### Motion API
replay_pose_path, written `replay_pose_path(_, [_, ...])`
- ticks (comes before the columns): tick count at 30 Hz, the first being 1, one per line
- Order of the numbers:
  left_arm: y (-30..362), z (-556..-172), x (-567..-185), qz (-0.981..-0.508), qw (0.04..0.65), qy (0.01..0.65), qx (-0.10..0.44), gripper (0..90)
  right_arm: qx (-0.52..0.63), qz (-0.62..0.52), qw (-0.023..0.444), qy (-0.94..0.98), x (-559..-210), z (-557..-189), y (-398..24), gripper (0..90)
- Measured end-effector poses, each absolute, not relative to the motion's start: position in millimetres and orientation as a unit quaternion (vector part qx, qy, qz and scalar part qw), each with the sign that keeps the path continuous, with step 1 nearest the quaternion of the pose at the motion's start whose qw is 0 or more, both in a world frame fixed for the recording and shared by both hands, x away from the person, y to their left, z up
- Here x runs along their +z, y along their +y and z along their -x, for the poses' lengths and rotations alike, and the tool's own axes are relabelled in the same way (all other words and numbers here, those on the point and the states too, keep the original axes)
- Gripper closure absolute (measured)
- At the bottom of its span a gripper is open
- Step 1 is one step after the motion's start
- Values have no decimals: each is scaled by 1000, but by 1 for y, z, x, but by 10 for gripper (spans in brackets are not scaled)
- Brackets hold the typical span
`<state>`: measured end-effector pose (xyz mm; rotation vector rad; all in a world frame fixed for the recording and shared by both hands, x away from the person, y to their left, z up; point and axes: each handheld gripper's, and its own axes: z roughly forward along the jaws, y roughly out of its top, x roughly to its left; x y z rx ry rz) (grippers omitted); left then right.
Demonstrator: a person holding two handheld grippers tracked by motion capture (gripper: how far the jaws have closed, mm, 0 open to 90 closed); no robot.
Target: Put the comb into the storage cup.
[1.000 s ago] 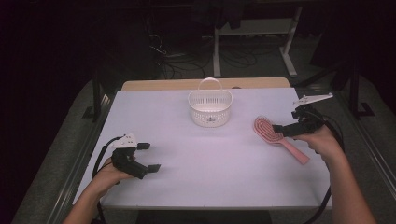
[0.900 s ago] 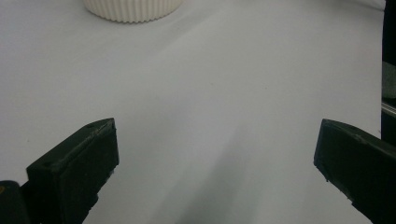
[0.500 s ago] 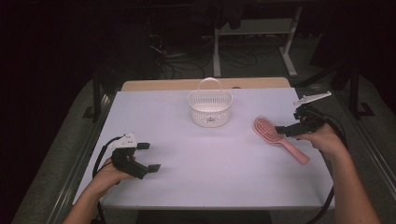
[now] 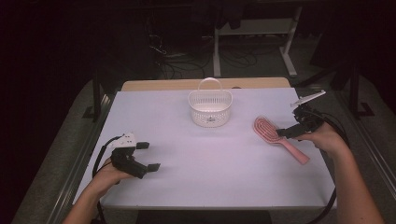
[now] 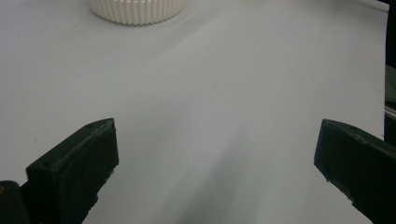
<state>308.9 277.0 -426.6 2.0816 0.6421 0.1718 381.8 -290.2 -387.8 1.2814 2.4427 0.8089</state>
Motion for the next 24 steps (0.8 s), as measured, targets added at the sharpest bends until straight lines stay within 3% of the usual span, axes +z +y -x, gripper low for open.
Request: replay_pose_path(24, [277,-309,-427,-847,458,260,70,0,191,-430,102,877,-397,-390,-281,0])
